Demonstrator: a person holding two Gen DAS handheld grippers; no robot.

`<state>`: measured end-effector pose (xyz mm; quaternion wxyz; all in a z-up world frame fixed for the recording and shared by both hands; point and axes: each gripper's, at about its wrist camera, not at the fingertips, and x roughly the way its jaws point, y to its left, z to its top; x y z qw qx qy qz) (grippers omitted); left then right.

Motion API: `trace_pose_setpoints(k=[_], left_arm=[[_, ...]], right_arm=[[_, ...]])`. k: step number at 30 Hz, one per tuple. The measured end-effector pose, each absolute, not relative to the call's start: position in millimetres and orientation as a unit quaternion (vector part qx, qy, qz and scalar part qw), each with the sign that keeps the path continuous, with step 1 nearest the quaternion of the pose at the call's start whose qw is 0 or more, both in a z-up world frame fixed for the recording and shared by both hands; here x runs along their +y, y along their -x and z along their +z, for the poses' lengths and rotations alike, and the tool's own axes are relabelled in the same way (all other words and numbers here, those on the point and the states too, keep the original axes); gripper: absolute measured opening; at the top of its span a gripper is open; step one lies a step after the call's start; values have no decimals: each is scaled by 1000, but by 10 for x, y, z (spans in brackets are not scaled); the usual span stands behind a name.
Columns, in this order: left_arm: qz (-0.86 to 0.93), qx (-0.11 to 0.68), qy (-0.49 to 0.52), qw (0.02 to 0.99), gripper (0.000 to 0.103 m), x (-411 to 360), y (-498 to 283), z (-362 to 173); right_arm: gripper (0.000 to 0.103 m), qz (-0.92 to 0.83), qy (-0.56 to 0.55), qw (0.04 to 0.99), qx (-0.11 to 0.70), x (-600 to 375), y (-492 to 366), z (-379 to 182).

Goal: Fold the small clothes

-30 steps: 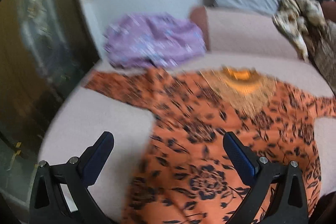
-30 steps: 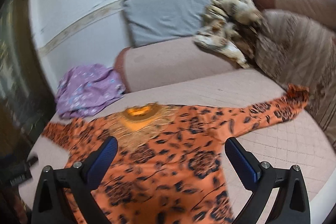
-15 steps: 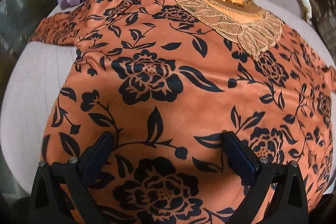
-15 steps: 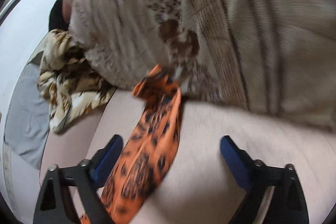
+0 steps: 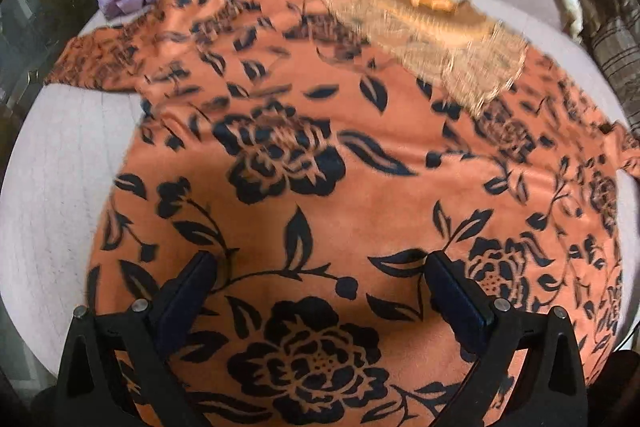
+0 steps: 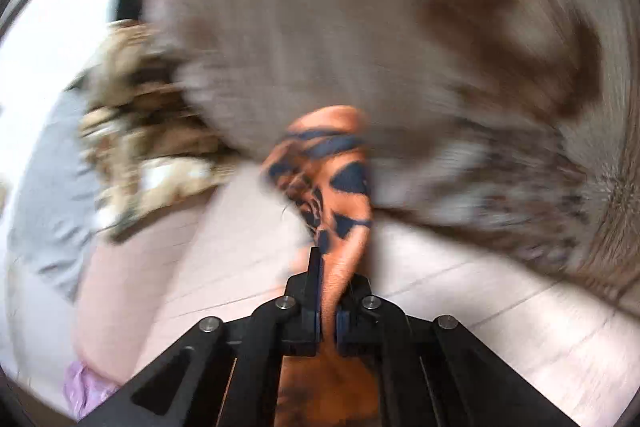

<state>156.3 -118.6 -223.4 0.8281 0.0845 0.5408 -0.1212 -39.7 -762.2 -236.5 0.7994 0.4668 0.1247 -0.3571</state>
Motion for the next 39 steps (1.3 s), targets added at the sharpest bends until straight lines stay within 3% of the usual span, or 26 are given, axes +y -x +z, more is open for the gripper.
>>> trace_pose_setpoints(k=[5,9,15,18,20,21,22,26,29,31,32,33,39], left_arm=[[-122,484,-76,863,103,-844,-1504,-1834],[-94,443,-69,889,103,-408,-1577,-1608],[-44,433,-30,900,103,308,-1688,-1487],[-24,434,-8,901,103,556,-1747,-1476],[-21,437,6,899,103,626,-1802,-1495],[-22,440,11,898,103,636,-1846,-1499],[-23,440,12,897,103,643,-1855,-1504],[-51,440,7,896,103,397,-2050,-1540],[-93,444,19,891,100,96,-2229,-1597],[-117,448,28,886,76,-92,-2359,-1645],[-129,458,32,879,71,-233,-2483,-1702],[-136,466,39,874,65,-317,-2559,-1743],[-149,495,32,856,65,-822,-2963,-2049]], right_arm=[[4,-221,-424,874,84,-6631,-40,-1466],[4,-102,-399,906,95,-5536,-584,-1096],[4,39,-384,903,191,-3754,-1618,-1352],[9,93,-385,884,250,-3137,-2108,-1659],[25,145,-380,864,296,-2753,-2284,-1843],[59,171,-379,855,311,-2628,-2325,-1896],[86,190,-381,846,323,-2538,-2290,-1942],[86,175,-351,870,298,-2690,-1914,-1828],[80,107,-321,894,294,-3143,-1606,-1743],[55,54,-297,906,298,-3487,-1417,-1738],[50,26,-285,909,304,-3683,-1323,-1744],[37,2,-281,909,307,-3852,-1279,-1749],[35,-75,-377,877,289,-4847,-1041,-1978]])
